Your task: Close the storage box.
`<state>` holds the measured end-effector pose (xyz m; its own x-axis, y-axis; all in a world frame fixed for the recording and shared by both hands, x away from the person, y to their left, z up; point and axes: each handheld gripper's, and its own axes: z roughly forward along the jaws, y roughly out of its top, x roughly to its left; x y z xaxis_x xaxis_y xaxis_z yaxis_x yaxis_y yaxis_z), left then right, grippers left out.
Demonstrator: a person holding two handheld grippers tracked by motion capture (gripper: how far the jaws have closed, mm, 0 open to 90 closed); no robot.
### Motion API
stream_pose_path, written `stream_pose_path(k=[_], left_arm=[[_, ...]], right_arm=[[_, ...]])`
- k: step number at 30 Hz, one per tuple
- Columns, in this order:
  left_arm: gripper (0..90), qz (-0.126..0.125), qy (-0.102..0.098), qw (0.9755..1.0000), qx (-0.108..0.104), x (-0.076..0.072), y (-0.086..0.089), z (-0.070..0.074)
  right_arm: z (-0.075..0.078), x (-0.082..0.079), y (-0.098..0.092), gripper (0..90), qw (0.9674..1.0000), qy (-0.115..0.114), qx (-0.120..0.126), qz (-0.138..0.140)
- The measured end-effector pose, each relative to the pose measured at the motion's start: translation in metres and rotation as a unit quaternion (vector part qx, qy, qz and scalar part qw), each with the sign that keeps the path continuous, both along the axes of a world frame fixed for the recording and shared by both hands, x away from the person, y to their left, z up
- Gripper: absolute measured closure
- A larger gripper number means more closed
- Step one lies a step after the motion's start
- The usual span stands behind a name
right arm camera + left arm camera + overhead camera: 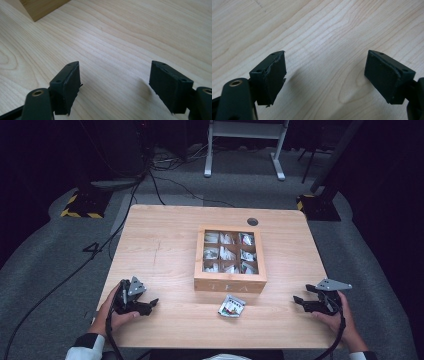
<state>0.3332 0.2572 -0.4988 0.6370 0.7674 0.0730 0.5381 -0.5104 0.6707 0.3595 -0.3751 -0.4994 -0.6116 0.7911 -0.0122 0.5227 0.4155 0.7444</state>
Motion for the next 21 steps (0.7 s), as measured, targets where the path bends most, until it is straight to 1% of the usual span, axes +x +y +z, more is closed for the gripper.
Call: stream_pose_path(k=[2,3,4,5,6,7,8,12,21], left_arm=[[17.7,0.006,0.002,0.9999,-0.013,-0.002,0.004,-0.002],[17.6,0.009,0.000,0.9997,-0.022,-0.002,0.006,-0.004],[17.5,0.013,0.004,0.9994,-0.032,-0.002,0.008,-0.005],[17.4,0.020,0.013,0.9988,-0.042,-0.003,0.009,-0.005],[17.5,0.022,0.018,0.9985,-0.046,-0.003,0.010,-0.006],[17.5,0.022,0.019,0.9986,-0.045,-0.003,0.011,-0.005],[17.5,0.022,0.019,0.9986,-0.045,-0.003,0.011,-0.006],[17.5,0.023,0.017,0.9986,-0.044,-0.003,0.011,-0.005],[17.4,0.024,0.018,0.9986,-0.044,-0.003,0.011,-0.005]], right_arm=[[-0.003,-0.002,-0.004,24.4,0.9999,0.005,0.005,-0.009],[-0.004,-0.004,-0.006,24.2,0.9999,0.003,0.007,-0.013],[-0.004,-0.005,-0.008,23.5,0.9997,0.003,0.010,-0.020],[-0.003,-0.006,-0.010,23.5,0.9996,0.001,0.009,-0.027],[-0.004,-0.007,-0.011,22.8,0.9994,0.000,0.006,-0.035],[-0.004,-0.008,-0.012,20.0,0.9991,0.002,0.001,-0.041],[-0.004,-0.009,-0.014,19.8,0.9991,0.004,0.001,-0.043],[-0.004,-0.011,-0.016,19.7,0.9993,0.004,0.001,-0.038],[-0.004,-0.011,-0.016,19.5,0.9992,0.004,0.001,-0.041]])
